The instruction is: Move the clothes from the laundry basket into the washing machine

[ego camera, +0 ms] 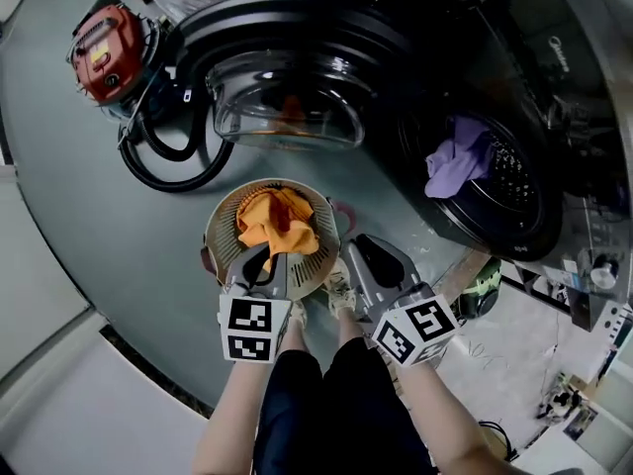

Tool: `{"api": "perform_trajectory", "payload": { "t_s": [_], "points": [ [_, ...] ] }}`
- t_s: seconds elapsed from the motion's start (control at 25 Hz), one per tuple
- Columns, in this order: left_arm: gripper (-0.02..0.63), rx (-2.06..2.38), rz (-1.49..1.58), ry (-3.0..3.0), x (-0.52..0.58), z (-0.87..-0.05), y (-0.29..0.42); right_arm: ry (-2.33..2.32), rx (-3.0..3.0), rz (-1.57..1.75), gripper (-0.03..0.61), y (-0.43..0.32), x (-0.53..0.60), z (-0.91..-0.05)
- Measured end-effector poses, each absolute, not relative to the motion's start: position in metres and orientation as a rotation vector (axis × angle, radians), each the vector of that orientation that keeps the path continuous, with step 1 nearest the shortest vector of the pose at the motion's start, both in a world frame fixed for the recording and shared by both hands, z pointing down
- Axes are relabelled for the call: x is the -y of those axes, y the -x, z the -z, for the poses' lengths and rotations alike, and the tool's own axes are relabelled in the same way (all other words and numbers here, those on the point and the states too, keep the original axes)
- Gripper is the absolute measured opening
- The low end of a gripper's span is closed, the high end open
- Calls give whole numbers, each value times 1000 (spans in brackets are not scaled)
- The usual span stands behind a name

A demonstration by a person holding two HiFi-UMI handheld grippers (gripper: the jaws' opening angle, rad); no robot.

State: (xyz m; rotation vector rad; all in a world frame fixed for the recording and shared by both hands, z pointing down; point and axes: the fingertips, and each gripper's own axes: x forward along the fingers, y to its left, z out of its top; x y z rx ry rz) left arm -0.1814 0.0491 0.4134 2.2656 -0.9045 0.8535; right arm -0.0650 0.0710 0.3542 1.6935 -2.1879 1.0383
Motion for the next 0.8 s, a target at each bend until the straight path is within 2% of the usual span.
{"api": "perform_trajectory", "payload": {
  "t_s": [0.2,0.56,0.68,0.8],
  "points": [
    [28,849,-737,-2400,-33,-334,160,-1797,2084,-1037,214,51,-83,-332],
    [28,568,-489,-2610,-27,-216,103,-1736,2180,-1024,522,69,-75,-317],
    [28,436,-401,-2662,-28,-181,82,-1683,2261,-968,557,68,-63,-307],
    [28,332,-284,-2702,-28,-147,65,-1619,2291,-950,560,67,-61,-306]
  ]
}}
